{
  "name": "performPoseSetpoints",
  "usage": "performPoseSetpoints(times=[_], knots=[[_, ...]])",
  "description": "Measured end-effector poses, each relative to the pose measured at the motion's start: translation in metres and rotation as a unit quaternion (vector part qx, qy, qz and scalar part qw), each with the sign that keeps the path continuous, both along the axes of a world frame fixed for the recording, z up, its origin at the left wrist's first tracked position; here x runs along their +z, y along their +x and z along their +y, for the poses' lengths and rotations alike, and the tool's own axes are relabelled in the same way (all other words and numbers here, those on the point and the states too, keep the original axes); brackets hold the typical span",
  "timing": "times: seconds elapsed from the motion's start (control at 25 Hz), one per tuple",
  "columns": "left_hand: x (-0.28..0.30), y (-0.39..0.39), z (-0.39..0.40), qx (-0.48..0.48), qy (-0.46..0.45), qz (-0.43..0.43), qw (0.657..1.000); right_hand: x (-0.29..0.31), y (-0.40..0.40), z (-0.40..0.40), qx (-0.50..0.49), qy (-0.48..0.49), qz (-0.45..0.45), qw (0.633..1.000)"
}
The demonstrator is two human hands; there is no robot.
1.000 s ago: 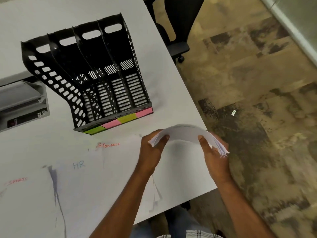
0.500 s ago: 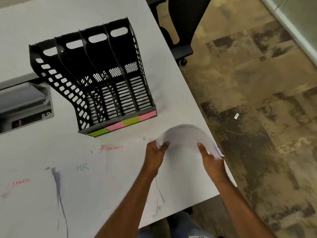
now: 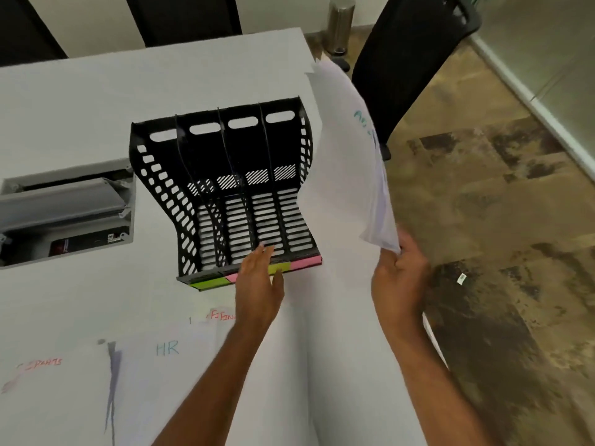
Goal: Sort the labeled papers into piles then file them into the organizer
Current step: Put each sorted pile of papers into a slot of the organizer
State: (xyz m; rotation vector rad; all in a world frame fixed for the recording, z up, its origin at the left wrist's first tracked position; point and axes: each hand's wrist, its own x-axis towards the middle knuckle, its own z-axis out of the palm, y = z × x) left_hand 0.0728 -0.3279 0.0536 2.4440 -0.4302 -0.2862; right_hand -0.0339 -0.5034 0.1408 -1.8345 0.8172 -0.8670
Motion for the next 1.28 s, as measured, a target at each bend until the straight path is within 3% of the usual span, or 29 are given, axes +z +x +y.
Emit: performPoseSetpoints(times=[0.12,0.36,0.44,0.52,0.6,0.92,1.0,1.08,1.2,1.28], knots=[[-0.01,-0.005,0.005,-0.051,0.077,-0.03,0.995,-0.01,0.052,0.009,0.017,-0.037,0.006,0.999],[-0.024,-0.006,0.008,-0.063,0.124,-0.065,0.988,-0.058,0.119,0.018,0.041,-0.016,0.07,0.997],[-0.026,-0.005,0.011,-0.077,0.129,-0.068,0.986,-0.08,0.13,0.021,0.06,0.008,0.144,0.988],[-0.027,-0.004,0.013,-0.087,0.131,-0.073,0.985,-0.099,0.136,0.019,0.039,-0.035,0.248,0.967],[-0.029,-0.003,0.015,-0.09,0.127,-0.076,0.985,-0.11,0.137,0.014,0.024,-0.069,0.289,0.954],[-0.033,-0.016,0.034,-0.087,0.107,-0.101,0.985,-0.104,0.122,0.01,0.074,-0.011,0.265,0.961],[-0.042,-0.039,0.06,-0.012,0.076,-0.068,0.995,-0.103,0.089,0.026,0.081,0.011,0.22,0.972],[-0.057,-0.069,0.093,0.118,0.04,0.018,0.992,-0.114,0.034,0.058,0.073,0.071,0.195,0.976],[-0.076,-0.102,0.136,0.269,0.051,0.166,0.947,-0.145,-0.053,0.115,0.04,0.182,0.259,0.948],[-0.082,-0.113,0.155,0.256,0.088,0.211,0.939,-0.161,-0.092,0.145,0.021,0.238,0.313,0.919]])
